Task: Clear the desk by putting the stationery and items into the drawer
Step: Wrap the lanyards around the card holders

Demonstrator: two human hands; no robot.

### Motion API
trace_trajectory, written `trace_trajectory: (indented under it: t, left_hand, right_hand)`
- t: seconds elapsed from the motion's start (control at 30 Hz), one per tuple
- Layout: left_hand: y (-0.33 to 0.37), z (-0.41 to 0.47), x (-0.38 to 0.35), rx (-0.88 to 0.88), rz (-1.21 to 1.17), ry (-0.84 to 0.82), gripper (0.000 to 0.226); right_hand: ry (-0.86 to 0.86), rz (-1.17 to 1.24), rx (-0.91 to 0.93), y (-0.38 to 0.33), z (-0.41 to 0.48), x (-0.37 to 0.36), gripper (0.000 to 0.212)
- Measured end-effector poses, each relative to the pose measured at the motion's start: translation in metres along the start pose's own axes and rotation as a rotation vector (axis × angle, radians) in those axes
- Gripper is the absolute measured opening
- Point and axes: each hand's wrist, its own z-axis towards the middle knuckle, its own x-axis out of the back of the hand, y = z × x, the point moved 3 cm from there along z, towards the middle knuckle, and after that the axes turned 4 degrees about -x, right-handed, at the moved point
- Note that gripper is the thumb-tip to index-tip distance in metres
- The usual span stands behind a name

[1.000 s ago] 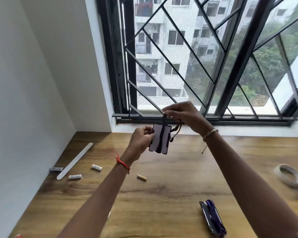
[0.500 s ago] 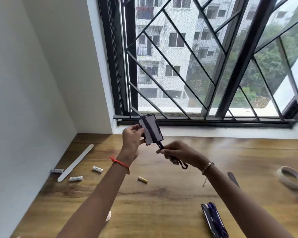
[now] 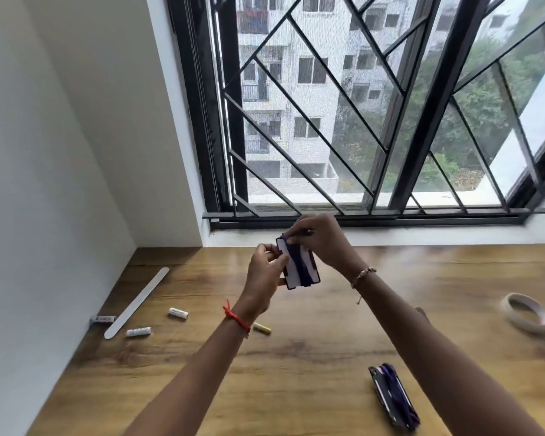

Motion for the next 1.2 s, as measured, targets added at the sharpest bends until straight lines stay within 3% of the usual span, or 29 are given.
trace_trajectory:
  t: [0.17,0.27,0.47,0.63,0.8,1.0,1.1,1.2]
  left_hand:
    - [-0.006,-0.005,-0.002,0.049,-0.103,0.017,0.013]
    - [-0.014,-0.007,-0.004,0.071,-0.140,0.036,0.012]
    - [-0.020,-0.006,-0.002,0.085,-0.223,0.061,0.012]
    - [-0.026,-0.002,0.000,0.122,-0.252,0.088,0.011]
    - [-0.032,-0.001,-0.001,0.110,-0.164,0.074,0.011]
    - [-0.035,0.002,-0.002,0.083,-0.090,0.044,0.017]
    - [-0.036,0.003,-0.003,0.082,-0.074,0.034,0.017]
    - [-0.037,0.006,-0.002,0.080,-0.094,0.047,0.017]
  right_hand:
    - [0.345,0.057,-0.029,0.019,-0.021,-0.024,0.006]
    - [0.419,-0.034,-0.074,0.021,-0.031,-0.034,0.002]
    - [0.198,-0.221,-0.138,0.027,-0.045,-0.051,0.024]
    - [0.085,-0.243,-0.144,0.035,-0.046,-0.054,0.026]
    - [0.220,0.048,-0.210,0.039,-0.040,-0.046,0.017]
    - [0.405,0.105,-0.275,0.044,-0.036,-0.040,0.012]
    - [0.374,0.057,-0.282,0.046,-0.034,-0.043,0.013]
    - [0.239,-0.025,-0.241,0.043,-0.033,-0.050,0.015]
